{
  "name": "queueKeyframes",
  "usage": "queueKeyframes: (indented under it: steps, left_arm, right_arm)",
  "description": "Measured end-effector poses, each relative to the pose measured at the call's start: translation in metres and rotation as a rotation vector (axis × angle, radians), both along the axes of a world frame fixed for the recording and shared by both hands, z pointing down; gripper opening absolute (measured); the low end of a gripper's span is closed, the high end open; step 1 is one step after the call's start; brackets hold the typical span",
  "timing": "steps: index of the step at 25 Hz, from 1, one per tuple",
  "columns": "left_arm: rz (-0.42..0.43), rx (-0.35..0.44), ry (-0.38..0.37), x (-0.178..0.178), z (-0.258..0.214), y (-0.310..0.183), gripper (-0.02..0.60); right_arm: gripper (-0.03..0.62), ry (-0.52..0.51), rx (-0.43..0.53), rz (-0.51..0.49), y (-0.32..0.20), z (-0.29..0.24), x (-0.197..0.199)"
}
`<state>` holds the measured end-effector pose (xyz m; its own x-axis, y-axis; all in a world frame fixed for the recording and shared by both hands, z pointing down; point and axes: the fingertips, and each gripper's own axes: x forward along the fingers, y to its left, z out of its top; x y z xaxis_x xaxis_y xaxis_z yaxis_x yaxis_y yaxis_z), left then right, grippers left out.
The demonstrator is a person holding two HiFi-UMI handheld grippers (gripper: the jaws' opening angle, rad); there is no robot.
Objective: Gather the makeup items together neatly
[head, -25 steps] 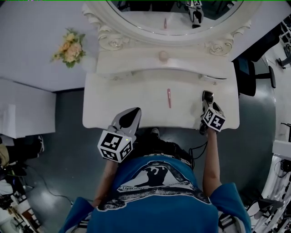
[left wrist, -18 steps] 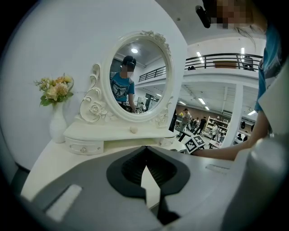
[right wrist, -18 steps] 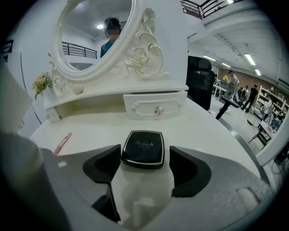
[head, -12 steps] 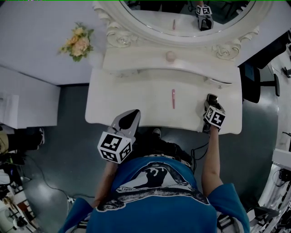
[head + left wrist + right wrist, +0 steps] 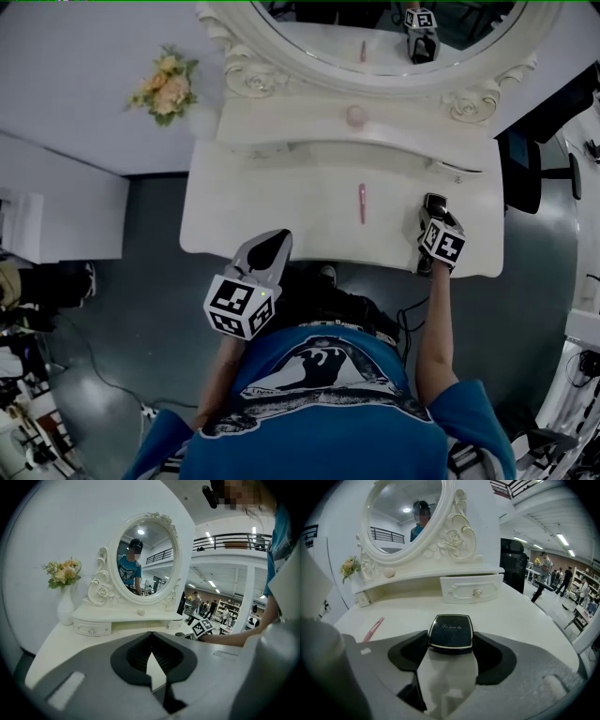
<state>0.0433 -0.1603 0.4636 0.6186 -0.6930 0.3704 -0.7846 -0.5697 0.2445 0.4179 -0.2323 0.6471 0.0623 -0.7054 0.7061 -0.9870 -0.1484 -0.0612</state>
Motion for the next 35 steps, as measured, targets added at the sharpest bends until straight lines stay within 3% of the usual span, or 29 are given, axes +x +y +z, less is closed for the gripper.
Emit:
queueKeyframes:
  steps: [5,11,19,24,35]
  left_arm:
    - [-0.036,-0.011,-0.006,-0.014,0.004,0.002,0.011]
    - [-0.014,-0.021,0.000,-0.016,0.007,0.007,0.011]
    - [-0.013,-0.033,-0.002,-0.030,0.012,0.003,0.011]
    - [-0.020,-0.048,-0.018,-0.041,0.019,0.005,0.011]
    - [-0.018,-0.039,-0.003,-0.045,0.017,-0.006,0.011]
  right_arm:
    - [0.304,-0.024,0.062,-0.128,-0.010,-0.019,-0.066]
    - [0.304,-0.079,0.079,-0.274,-0.024,-0.029,-0.162]
    - [0.303,-0.180,0.038,-0.312,-0.019,-0.020,-0.249]
    - [0.304,-0.179,0.005,-0.322,-0.015,-0.009,-0.273]
    - [0.307,-0.171,-0.040,-0.299,-0.012,0.006,-0.278]
